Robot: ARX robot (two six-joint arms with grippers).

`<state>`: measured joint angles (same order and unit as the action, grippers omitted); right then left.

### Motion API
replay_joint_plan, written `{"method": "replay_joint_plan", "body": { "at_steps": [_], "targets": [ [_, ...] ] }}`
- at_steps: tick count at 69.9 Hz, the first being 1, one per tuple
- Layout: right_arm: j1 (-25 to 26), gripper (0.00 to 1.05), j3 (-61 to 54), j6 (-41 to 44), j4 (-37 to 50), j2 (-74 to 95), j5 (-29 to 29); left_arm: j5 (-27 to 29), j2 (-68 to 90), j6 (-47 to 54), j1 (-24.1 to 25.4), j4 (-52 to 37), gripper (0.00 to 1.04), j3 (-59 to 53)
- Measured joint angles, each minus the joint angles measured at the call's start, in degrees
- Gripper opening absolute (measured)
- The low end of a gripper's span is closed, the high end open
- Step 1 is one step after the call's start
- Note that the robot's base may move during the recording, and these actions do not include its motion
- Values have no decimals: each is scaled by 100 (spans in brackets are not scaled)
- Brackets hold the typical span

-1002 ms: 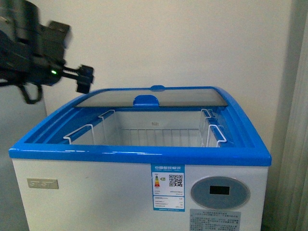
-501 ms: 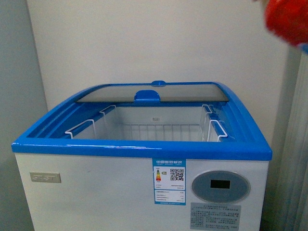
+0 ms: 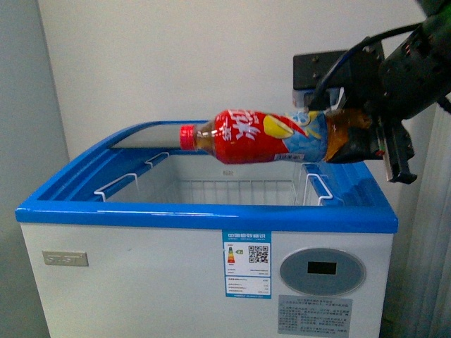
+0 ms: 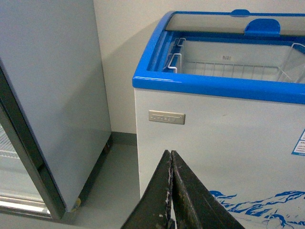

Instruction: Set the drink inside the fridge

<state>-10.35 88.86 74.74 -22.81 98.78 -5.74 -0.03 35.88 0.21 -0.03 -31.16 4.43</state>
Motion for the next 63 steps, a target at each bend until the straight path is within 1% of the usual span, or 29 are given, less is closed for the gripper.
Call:
{"method": "replay_joint_plan", "body": {
  "at_steps": [4,16,22,41,44,45,52,60,63],
  "targets": [
    [-2,45,116,170,264,341,125,2,-236,-2,0,160,3,-76],
    [-13,45,404,466,555,820,262,0,-678,-2,0,474,3,-192],
    [-31,45,575,507,660,1005,385,2,-756,-2,0,332,3,-352],
    [-120,45,837,601,1016,1510,835,2,-1399,-7,0,933,3,-358],
    [-140,51,837,592,1082,1561,855,2,-1473,-7,0,1008,3,-358],
    [-153,55,837,570,1130,1587,855,2,-1526,-7,0,1058,3,-358],
    [-225,69,837,452,1329,1626,850,2,-1718,-7,0,1237,3,-358],
    [-306,86,861,262,1508,1567,741,2,-1932,-7,0,1453,3,-358],
    [-330,94,868,125,1624,1495,702,2,-2033,-7,0,1550,3,-358]
  ]
}}
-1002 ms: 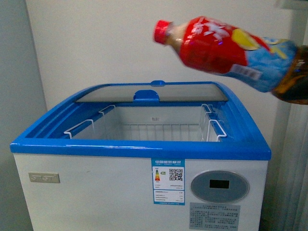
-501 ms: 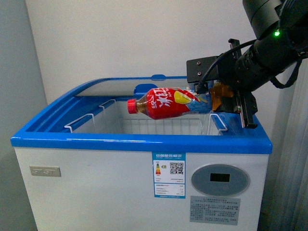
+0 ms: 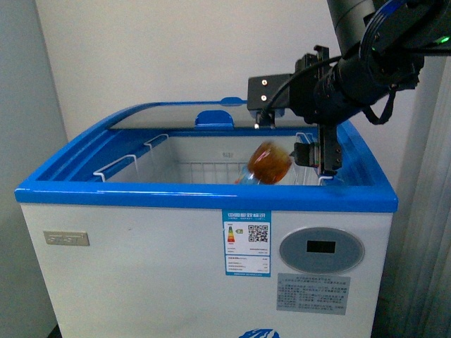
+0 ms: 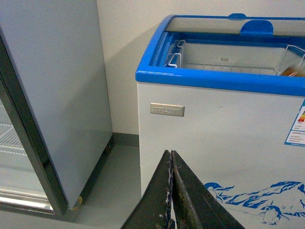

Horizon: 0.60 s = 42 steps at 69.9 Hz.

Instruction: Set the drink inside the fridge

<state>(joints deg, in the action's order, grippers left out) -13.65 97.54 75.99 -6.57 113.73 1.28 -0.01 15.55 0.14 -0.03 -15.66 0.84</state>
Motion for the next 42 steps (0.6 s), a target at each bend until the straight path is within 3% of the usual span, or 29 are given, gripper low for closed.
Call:
{"method": "replay_joint_plan", "body": {
  "at_steps": [3,11,21,26,33,42],
  "targets": [
    [-11,98,4,-157,63,-85,4,0,-68,0,0,76,3,0],
    [9,97,-11,-841,177,-437,133,0,-258,0,0,260,3,0],
    [168,97,-599,-2656,-57,-1589,525,0,-470,0,0,476,3,0],
    [319,97,-1123,-3862,-538,-2411,525,0,-599,0,0,610,3,0],
    [669,97,-2131,-5401,-1368,-3788,306,0,-1338,0,0,1482,3,0],
    [1508,97,-3687,-7075,-3014,-6017,-269,0,-1508,0,0,1547,3,0]
  ]
}}
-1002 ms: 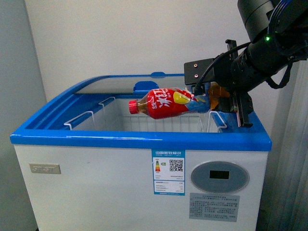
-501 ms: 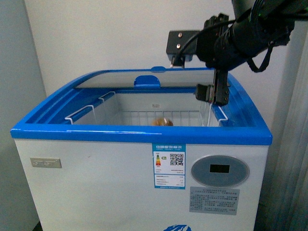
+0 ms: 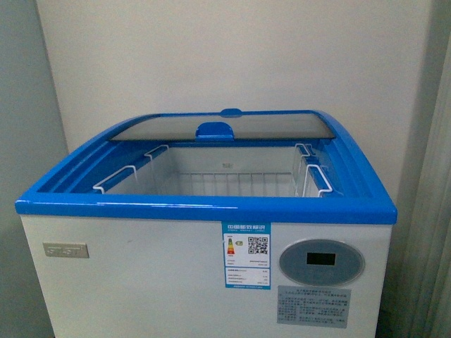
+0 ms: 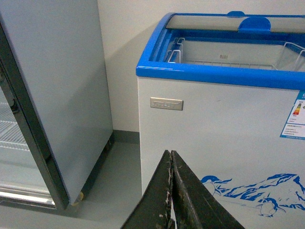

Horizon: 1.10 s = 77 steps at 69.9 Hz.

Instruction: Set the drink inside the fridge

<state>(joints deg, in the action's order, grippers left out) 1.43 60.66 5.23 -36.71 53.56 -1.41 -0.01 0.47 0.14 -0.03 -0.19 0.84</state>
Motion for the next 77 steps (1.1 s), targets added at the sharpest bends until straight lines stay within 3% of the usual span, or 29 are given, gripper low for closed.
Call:
{"method": "replay_joint_plan", "body": {
  "at_steps": [10,14,19,24,49,77],
  "targets": [
    [796,97,-721,-776,-1198,-1593,-560,0,-11,0,0,4,3,0],
    [833,88,-1412,-743,-2,-2363,-702,2,-11,0,0,9,3,0],
    [315,75,-2457,-645,1768,-3270,-160,-4,-11,0,0,11,3,0],
    [-24,63,-3187,-595,2627,-3626,57,4,-15,0,0,13,3,0],
    [-122,2,-4719,-535,3327,-4341,129,0,-15,0,0,15,3,0],
    [-122,3,-5429,-544,3550,-4795,125,0,-15,0,0,15,3,0]
  ]
}}
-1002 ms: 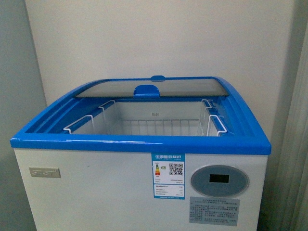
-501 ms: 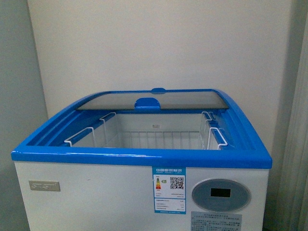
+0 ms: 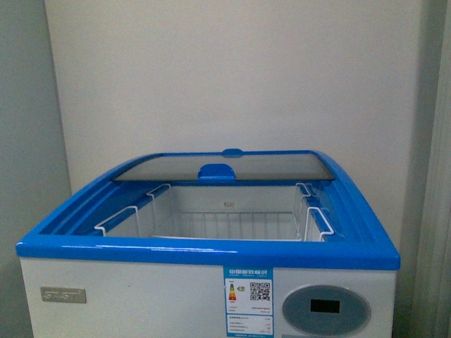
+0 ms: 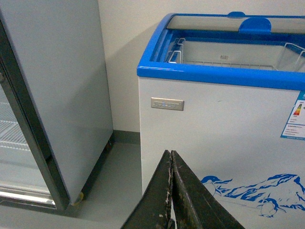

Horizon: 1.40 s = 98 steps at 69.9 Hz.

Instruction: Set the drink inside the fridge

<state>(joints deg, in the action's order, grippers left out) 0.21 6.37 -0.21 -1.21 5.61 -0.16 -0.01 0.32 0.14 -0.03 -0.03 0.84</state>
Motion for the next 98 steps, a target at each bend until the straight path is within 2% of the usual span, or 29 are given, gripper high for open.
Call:
{"method": "replay_joint_plan", "body": {
  "at_steps": [45,53,60,69,79,83,91,98],
  "targets": [
    [-2,3,-544,2,103,-501,4,2,0,0,0,0,3,0],
    [-2,20,-544,4,105,-525,2,0,0,0,0,0,3,0],
    [-2,38,-544,4,105,-525,0,0,0,-2,0,0,19,0],
    [-2,64,-544,4,105,-529,0,0,0,-2,0,0,45,0],
    [-2,86,-544,4,105,-529,0,0,0,-2,0,0,68,0],
    [-2,97,-544,2,105,-529,0,0,0,-4,0,0,81,0],
    [-2,97,-544,2,105,-529,0,0,0,0,0,0,98,0],
    [-2,97,-544,2,105,-529,2,0,0,-2,0,0,96,0]
  ]
}}
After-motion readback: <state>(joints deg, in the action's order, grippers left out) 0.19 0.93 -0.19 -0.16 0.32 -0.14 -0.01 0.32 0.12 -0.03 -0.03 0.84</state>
